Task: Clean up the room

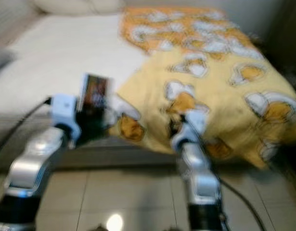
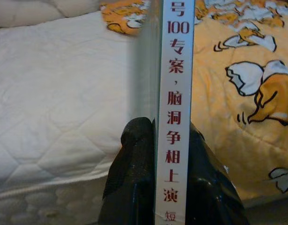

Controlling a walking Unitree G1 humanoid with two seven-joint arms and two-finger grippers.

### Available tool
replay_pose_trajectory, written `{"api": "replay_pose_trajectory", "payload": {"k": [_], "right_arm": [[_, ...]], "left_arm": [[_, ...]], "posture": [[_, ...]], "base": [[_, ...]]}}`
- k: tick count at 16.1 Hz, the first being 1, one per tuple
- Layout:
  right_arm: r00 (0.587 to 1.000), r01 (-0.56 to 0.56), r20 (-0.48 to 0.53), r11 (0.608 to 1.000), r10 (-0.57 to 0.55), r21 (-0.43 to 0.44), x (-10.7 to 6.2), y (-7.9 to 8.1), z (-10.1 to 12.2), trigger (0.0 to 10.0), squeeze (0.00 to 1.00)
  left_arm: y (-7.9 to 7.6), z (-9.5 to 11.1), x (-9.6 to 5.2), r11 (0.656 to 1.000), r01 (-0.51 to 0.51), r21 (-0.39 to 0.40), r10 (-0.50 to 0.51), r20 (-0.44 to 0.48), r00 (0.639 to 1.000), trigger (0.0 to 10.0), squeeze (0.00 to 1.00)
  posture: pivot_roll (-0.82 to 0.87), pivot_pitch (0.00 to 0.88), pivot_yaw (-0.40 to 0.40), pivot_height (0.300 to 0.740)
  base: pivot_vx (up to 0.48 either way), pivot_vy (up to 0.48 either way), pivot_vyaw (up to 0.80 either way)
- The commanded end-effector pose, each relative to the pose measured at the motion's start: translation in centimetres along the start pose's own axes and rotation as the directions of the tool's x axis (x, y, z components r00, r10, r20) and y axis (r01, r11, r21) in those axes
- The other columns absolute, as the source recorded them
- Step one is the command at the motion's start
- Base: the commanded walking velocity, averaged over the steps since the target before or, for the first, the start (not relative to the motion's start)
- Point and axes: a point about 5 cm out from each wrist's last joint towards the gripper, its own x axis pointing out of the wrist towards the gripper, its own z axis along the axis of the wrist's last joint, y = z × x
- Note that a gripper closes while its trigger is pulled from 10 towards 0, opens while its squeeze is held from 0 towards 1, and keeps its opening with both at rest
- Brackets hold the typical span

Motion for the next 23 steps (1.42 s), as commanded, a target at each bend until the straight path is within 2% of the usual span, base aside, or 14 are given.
{"api": "replay_pose_trajectory", "payload": {"k": [1,5,7,9,11,13,18,19,21,23], "right_arm": [[0.999,0.04,0.008,0.999,-0.04,-0.014,0.0,-1.1,0.3,10.0,0.0],[0.999,0.05,0.012,0.999,-0.05,-0.012,0.1,-1.3,0.4,10.0,0.0],[0.999,0.044,0.025,0.999,-0.043,-0.019,-0.1,-1.1,0.5,10.0,0.0],[0.999,0.047,0.028,0.999,-0.046,-0.019,-0.1,-1.1,0.5,10.0,0.0],[0.999,0.042,0.024,0.997,-0.041,-0.066,-0.1,-1.2,0.5,10.0,0.0],[1.0,0.009,0.015,0.995,-0.007,-0.103,0.0,-0.7,0.5,10.0,0.0],[0.998,-0.065,0.008,0.993,0.066,-0.094,0.0,0.3,0.3,10.0,0.0],[0.998,-0.068,0.008,0.993,0.069,-0.095,0.0,0.4,0.3,10.0,0.0],[0.999,-0.038,0.025,0.999,0.038,-0.033,0.0,-0.2,0.4,10.0,0.0],[0.999,-0.032,0.022,0.998,0.033,-0.049,0.0,-0.5,0.4,10.0,0.0]], "left_arm": [[-0.5,1.2,0.2,1.0,0.017,0.005,-0.017,0.049,0.999,10.0,0.0],[-0.5,1.7,0.3,0.999,0.008,-0.043,-0.005,0.071,0.997,10.0,0.0],[-0.2,1.8,0.2,1.0,0.002,-0.01,-0.002,0.083,0.997,10.0,0.0],[-0.2,1.7,0.2,1.0,0.004,-0.01,-0.003,0.081,0.997,10.0,0.0],[-0.2,1.7,0.2,1.0,0.002,-0.015,-0.001,0.081,0.997,10.0,0.0],[-0.1,1.7,0.2,1.0,0.002,-0.014,-0.001,0.079,0.997,10.0,0.0],[-0.2,1.5,0.2,1.0,0.002,-0.01,-0.001,0.072,0.997,10.0,0.0],[-0.3,1.5,0.1,1.0,0.002,-0.01,-0.001,0.072,0.997,10.0,0.0],[-0.5,1.5,0.1,1.0,0.005,-0.011,-0.004,0.073,0.997,10.0,0.0],[-0.6,1.5,0.2,1.0,0.006,-0.009,-0.005,0.074,0.997,10.0,0.0]], "posture": [[0.03,0.0,0.035,0.74],[0.03,0.0,0.038,0.74],[0.03,0.0,0.04,0.74],[0.03,0.0,0.043,0.74],[0.03,0.0,0.044,0.74],[0.03,0.0,0.046,0.74],[0.03,0.0,0.04,0.74],[0.03,0.0,0.04,0.74],[0.03,0.0,0.035,0.74],[0.03,0.0,0.034,0.74]], "base": [[0.0,0.349,-0.8],[0.0,0.088,-0.2],[0.0,0.0,0.0],[0.0,0.0,0.0],[0.279,0.0,0.0],[0.319,0.0,0.8],[0.33,0.0,0.8],[0.326,0.0,0.8],[0.328,0.0,0.0],[0.33,0.0,0.0]]}}
